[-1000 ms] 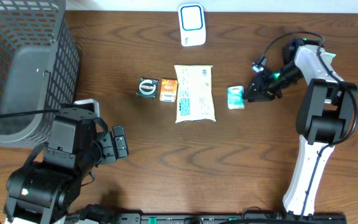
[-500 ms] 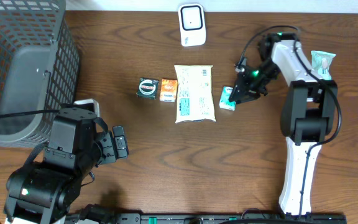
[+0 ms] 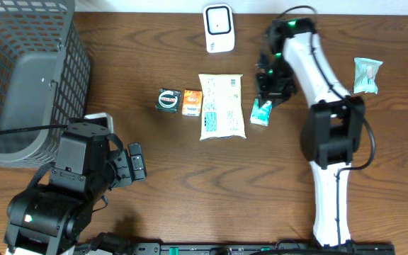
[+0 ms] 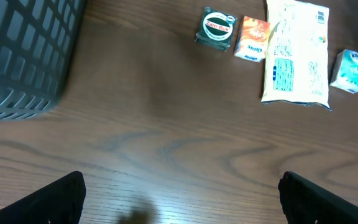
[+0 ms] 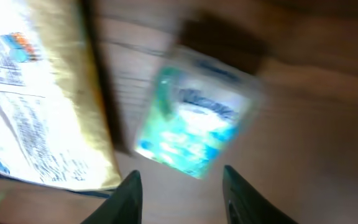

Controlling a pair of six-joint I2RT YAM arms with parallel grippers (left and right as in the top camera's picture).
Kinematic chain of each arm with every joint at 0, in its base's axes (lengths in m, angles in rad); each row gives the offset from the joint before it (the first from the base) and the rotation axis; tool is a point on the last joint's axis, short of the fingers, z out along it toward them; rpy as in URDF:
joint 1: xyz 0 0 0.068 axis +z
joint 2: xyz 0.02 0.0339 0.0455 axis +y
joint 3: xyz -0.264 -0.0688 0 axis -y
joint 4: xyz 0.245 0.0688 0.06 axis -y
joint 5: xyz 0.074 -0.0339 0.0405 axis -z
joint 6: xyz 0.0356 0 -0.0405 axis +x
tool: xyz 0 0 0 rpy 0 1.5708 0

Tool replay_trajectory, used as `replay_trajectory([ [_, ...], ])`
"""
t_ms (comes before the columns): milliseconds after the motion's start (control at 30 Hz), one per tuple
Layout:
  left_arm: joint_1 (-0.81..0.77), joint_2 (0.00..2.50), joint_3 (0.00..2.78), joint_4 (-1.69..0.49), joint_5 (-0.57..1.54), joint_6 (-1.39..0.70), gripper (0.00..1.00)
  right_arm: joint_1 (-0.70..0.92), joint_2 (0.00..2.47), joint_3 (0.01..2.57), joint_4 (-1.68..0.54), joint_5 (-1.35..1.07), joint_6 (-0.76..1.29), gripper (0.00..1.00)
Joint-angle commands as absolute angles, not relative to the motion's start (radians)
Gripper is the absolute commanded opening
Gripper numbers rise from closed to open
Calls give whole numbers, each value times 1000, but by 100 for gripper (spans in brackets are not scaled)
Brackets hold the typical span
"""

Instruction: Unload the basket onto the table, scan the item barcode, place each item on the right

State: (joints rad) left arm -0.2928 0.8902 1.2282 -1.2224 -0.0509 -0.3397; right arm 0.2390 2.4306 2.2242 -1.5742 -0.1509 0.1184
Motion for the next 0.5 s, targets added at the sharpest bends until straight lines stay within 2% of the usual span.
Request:
replay_trajectory([
  [0, -291, 888, 1227, -1222, -52, -338, 98, 316, 2424, 2209, -1535, -30, 163, 39],
  [233, -291, 888, 1227, -1222, -52, -338, 98, 395, 2424, 2111, -1480, 263, 372, 40],
  [467, -291, 888, 1227, -1222, -52, -338, 98, 417, 2424, 1993, -1359, 323, 374, 42],
])
